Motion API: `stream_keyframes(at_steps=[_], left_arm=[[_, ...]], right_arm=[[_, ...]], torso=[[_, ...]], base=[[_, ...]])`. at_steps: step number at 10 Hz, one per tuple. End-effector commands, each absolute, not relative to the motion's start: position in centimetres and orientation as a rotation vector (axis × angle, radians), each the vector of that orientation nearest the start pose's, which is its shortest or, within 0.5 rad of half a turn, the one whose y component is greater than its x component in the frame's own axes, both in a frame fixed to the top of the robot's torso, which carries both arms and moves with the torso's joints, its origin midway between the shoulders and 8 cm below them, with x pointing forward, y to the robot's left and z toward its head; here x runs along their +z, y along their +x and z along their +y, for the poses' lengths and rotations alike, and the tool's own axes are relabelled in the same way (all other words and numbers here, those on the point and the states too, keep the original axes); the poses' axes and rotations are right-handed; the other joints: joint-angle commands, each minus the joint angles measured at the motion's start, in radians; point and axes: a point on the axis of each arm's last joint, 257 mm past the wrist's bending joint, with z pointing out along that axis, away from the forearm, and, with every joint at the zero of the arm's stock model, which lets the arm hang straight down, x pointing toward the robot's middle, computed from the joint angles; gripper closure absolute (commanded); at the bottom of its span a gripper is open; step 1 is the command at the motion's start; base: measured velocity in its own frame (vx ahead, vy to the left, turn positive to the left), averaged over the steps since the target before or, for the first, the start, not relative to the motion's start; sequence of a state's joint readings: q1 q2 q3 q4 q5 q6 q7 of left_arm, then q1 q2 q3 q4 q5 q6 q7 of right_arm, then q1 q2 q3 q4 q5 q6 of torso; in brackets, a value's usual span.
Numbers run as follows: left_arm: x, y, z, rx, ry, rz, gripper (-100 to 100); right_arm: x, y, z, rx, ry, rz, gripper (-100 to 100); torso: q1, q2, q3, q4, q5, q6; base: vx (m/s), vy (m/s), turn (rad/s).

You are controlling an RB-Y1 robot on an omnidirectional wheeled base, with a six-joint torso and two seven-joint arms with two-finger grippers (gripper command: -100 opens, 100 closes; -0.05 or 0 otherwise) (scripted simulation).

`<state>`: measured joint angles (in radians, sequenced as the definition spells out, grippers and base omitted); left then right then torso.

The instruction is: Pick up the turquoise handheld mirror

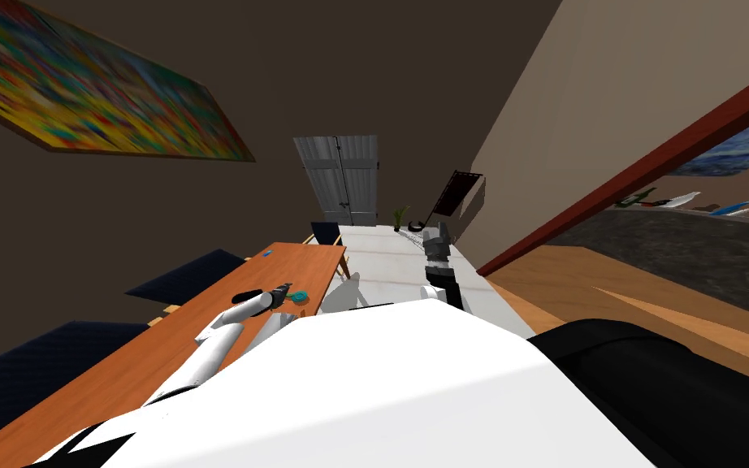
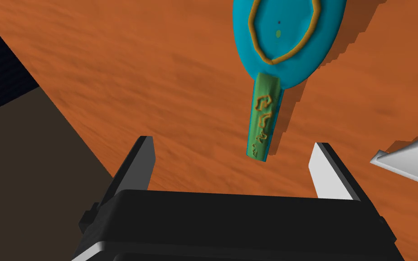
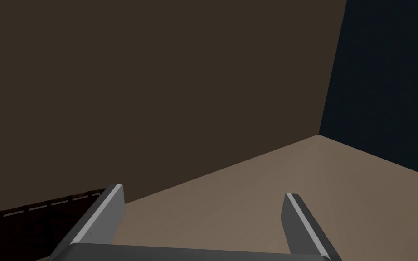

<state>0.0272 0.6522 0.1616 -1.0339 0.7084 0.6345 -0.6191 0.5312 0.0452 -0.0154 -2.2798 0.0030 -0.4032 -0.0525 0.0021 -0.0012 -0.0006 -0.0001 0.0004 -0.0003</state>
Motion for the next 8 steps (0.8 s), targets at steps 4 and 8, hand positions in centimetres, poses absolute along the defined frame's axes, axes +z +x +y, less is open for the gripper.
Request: stream_keyframes(at_steps=[4,8], left_arm=[[-47.5,32.0,59.2,-0.146,-1.783,1.987,-100],[-48.1,30.0,59.9,-0.13,-1.867,2.034,-100]], right_arm=[[-0.5,35.5,-29.6,1.29,0.81,0.64,0],[-0.5,35.4,-29.6,1.29,0.81,0.64,0]], torso=[[-0.001,0.0,0.0,0.0,0.0,0.0],[-0.001,0.001,0.0,0.0,0.0,-0.001]], base=[[0.006,0.024,-0.076],[0.001,0.031,-0.081]])
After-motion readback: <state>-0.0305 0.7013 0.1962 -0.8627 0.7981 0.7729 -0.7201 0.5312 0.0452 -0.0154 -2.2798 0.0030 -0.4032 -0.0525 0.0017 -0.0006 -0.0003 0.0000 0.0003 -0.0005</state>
